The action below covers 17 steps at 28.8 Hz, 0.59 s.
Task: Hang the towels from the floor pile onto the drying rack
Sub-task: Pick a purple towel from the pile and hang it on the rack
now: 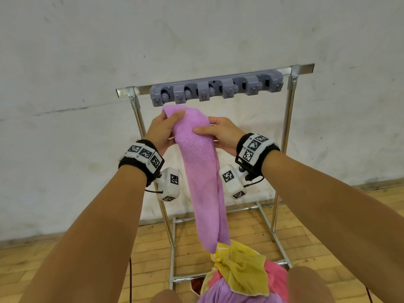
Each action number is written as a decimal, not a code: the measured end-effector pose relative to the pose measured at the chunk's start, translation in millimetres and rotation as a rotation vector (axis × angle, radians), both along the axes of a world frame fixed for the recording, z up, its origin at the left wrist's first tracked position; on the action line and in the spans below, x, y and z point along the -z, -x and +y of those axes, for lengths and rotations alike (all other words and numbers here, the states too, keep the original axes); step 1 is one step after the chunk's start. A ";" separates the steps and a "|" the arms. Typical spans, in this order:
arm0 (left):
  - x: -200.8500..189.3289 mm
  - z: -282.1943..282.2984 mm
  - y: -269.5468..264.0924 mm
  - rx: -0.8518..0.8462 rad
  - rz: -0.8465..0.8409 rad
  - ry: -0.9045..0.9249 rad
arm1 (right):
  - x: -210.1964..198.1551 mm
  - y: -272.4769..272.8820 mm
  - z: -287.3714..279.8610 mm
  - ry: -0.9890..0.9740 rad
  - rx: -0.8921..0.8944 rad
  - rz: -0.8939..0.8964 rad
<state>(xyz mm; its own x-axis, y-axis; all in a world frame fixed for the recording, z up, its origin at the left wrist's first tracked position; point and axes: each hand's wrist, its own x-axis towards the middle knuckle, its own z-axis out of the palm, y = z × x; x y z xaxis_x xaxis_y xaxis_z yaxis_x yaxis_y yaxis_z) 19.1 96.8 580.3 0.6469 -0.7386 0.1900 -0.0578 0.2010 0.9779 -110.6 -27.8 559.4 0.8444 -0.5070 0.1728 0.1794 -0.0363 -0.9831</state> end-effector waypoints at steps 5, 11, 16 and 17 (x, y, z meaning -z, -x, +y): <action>9.1 3.2 8.3 0.135 -0.036 -0.228 | -11.9 -10.0 2.3 -0.051 0.096 -0.119; -2.8 -2.5 -3.4 -0.051 -0.010 -0.064 | -7.0 -8.1 4.1 -0.038 -0.066 0.043; -9.0 4.9 -3.6 -0.071 0.054 -0.020 | -13.5 -6.7 3.0 0.023 0.051 0.004; -8.3 7.7 -1.8 -0.014 0.052 -0.068 | -16.5 -7.6 2.5 0.021 0.077 -0.021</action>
